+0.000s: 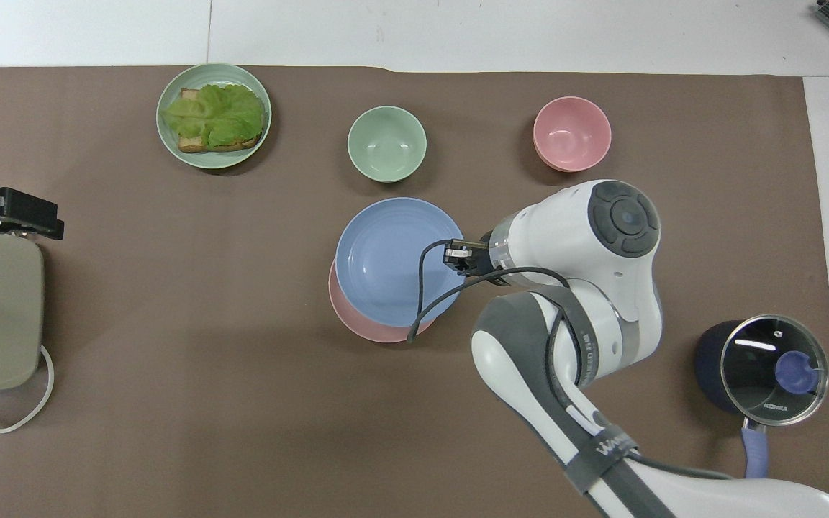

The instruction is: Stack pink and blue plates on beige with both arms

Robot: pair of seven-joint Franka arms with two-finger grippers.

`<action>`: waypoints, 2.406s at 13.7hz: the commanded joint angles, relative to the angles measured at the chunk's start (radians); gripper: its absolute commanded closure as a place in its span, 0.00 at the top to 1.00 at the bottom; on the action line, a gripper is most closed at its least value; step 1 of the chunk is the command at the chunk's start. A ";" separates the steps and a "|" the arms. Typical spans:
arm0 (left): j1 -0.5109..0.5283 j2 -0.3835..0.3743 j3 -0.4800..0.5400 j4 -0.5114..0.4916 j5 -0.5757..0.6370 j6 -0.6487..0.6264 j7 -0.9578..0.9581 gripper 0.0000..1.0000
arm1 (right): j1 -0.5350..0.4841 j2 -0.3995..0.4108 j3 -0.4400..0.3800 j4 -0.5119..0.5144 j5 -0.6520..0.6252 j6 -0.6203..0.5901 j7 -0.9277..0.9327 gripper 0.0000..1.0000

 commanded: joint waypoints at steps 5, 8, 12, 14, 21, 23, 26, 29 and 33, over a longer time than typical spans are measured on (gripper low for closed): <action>0.006 -0.006 -0.007 0.001 0.020 -0.017 -0.005 1.00 | 0.029 0.076 -0.003 0.009 0.007 0.039 0.041 0.00; 0.006 -0.006 -0.007 0.001 0.020 -0.015 -0.005 1.00 | 0.037 0.067 -0.003 -0.016 0.007 0.035 0.038 0.00; 0.006 -0.006 -0.007 0.001 0.020 -0.015 -0.005 1.00 | 0.037 0.059 -0.003 -0.039 0.007 0.036 0.018 0.00; 0.006 -0.006 -0.007 0.001 0.020 -0.015 -0.005 1.00 | 0.035 0.061 -0.003 -0.036 0.007 0.033 0.021 0.38; 0.006 -0.006 -0.007 0.001 0.020 -0.015 -0.005 1.00 | -0.043 -0.061 -0.013 0.000 -0.065 -0.034 0.023 1.00; 0.006 -0.006 -0.007 0.001 0.020 -0.015 -0.005 1.00 | -0.110 -0.150 -0.013 0.000 -0.129 -0.117 0.018 1.00; 0.006 -0.006 -0.007 0.001 0.020 -0.017 -0.005 1.00 | -0.215 -0.273 -0.012 0.001 -0.230 -0.246 -0.052 1.00; 0.006 -0.006 -0.007 0.001 0.020 -0.015 -0.005 1.00 | -0.337 -0.339 -0.015 0.080 -0.234 -0.408 -0.201 1.00; 0.006 -0.006 -0.007 0.001 0.020 -0.015 -0.005 1.00 | -0.370 -0.269 -0.010 0.329 -0.358 -0.647 -0.263 1.00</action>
